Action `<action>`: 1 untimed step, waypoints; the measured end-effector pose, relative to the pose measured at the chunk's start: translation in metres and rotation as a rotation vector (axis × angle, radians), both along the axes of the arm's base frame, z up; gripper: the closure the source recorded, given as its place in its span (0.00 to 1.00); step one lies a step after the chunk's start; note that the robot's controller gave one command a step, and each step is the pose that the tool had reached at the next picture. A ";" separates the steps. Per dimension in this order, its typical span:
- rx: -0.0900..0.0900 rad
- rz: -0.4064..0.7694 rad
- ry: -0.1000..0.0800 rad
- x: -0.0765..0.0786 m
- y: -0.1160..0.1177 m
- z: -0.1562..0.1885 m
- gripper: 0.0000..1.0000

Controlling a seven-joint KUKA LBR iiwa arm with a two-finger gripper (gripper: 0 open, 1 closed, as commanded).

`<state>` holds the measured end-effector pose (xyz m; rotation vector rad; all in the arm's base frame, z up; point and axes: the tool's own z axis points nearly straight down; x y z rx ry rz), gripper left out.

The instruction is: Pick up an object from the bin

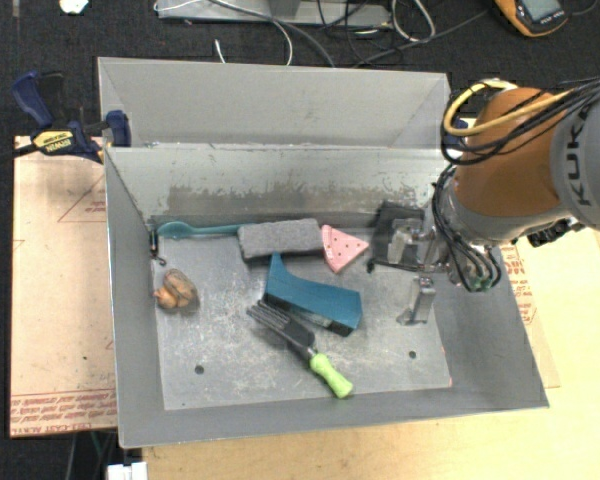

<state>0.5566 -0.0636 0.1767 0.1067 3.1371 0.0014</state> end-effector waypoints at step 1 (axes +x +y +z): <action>-0.003 0.055 -0.005 0.016 0.014 -0.047 0.00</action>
Offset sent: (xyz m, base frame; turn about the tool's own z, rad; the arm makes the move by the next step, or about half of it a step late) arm -0.0084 0.0628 -0.0773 0.0386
